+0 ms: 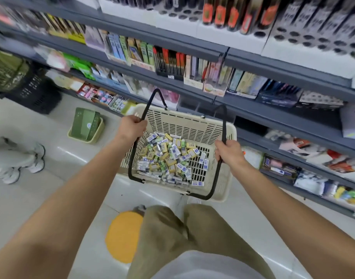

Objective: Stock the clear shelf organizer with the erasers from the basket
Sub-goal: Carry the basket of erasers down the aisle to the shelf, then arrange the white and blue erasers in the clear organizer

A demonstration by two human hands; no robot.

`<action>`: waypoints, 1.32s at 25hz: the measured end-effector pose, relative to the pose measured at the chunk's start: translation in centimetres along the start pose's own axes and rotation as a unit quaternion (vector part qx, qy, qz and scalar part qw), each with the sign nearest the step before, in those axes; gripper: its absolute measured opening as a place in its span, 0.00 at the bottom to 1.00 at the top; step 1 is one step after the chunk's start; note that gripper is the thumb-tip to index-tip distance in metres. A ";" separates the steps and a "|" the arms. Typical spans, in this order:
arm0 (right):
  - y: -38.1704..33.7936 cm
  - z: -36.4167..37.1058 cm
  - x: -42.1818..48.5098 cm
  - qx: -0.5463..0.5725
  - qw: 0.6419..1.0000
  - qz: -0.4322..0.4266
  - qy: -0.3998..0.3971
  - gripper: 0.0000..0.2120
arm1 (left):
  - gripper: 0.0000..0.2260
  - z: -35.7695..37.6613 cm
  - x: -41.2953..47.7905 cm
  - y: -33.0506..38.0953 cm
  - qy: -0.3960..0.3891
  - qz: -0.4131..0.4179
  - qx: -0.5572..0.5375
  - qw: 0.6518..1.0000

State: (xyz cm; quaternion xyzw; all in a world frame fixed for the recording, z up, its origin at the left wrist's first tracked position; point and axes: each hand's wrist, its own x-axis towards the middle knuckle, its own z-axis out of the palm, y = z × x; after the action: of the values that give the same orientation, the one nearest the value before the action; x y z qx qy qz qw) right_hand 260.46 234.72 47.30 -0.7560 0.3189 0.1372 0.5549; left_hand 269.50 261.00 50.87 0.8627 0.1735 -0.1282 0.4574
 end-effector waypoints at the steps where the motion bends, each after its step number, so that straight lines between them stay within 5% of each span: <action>1: -0.5 0.9 0.8 -0.003 1.000 0.010 0.003 0.16 | 0.06 -0.3 1.6 -0.1 -0.005 0.000 0.010 1.000; 5: -1.1 4.1 4.1 -0.029 0.999 0.042 -0.004 0.16 | 0.10 -0.9 7.5 -1.1 -0.031 0.001 0.054 0.998; 15: 3.0 13.5 10.0 -0.054 0.980 0.184 0.056 0.11 | 0.10 1.7 20.2 -9.2 -0.236 -0.020 0.152 0.960; 25: 9.9 16.3 15.4 -0.115 0.961 0.209 0.140 0.10 | 0.05 5.0 26.4 -16.8 -0.225 -0.014 0.159 0.961; 33: 12.6 16.6 14.8 -0.173 0.932 0.266 0.176 0.18 | 0.18 3.6 29.0 -18.4 -0.185 0.044 0.288 0.939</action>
State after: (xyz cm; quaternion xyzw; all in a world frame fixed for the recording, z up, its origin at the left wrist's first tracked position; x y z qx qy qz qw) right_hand 266.17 242.89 23.81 -0.7397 0.5723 0.1978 0.2937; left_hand 287.87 272.88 24.15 0.9251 0.0035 -0.3101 0.2189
